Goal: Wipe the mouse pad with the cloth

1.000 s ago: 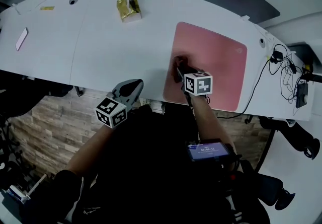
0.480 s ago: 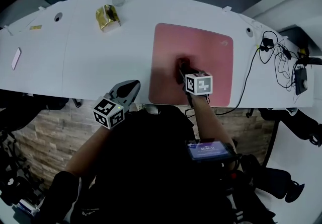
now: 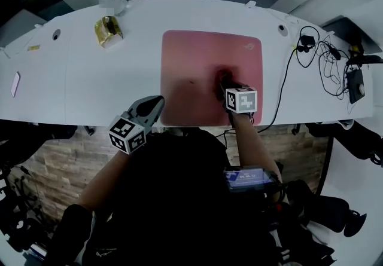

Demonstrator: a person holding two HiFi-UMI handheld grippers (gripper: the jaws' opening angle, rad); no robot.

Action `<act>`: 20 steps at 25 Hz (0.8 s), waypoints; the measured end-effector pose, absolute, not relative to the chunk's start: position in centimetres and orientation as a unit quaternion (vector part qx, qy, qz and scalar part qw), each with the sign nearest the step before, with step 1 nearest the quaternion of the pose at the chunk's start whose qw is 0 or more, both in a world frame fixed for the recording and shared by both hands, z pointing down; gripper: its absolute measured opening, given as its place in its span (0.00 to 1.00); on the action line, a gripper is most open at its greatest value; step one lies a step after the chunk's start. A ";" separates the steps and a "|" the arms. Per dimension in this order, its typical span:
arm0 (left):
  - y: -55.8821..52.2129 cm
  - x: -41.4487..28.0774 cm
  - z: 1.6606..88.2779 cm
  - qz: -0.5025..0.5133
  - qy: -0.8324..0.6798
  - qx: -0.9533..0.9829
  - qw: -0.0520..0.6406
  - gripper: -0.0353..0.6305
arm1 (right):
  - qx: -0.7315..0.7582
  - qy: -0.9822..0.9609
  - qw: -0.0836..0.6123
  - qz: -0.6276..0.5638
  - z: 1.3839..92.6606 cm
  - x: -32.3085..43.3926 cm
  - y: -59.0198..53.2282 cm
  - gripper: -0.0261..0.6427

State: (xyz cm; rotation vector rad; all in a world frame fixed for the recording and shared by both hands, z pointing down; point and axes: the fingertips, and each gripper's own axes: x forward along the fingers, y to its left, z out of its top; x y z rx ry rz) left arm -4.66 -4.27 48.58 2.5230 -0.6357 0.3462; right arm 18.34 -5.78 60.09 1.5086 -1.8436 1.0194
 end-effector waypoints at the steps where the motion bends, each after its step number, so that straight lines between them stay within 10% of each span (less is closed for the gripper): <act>1: -4.3 -4.1 48.5 0.129 -0.232 0.930 0.254 0.07 | 0.562 -0.683 0.276 0.377 60.1 19.2 -5.6 0.21; 20: -4.3 4.8 49.4 0.143 -0.225 0.929 0.257 0.07 | 0.612 -0.639 0.273 0.379 60.3 35.1 -2.0 0.21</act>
